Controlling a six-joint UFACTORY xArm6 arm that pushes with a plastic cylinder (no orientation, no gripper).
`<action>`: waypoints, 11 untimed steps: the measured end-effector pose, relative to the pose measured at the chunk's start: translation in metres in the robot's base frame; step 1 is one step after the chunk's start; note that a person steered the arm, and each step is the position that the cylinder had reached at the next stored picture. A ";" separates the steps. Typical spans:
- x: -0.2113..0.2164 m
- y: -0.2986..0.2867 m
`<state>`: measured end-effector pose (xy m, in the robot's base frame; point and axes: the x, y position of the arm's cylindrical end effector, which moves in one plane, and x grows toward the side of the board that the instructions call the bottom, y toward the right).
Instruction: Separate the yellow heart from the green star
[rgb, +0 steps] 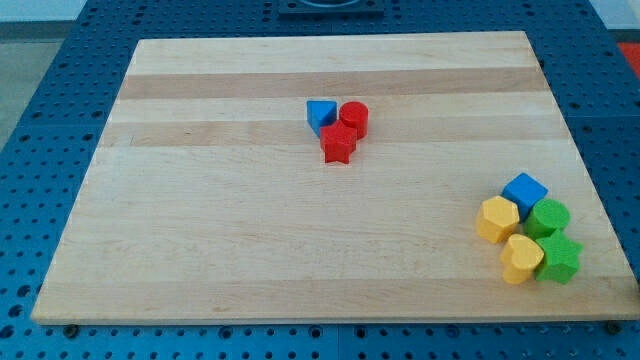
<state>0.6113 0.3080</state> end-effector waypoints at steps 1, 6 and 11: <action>0.000 -0.008; -0.015 -0.065; 0.003 -0.106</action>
<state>0.6147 0.2021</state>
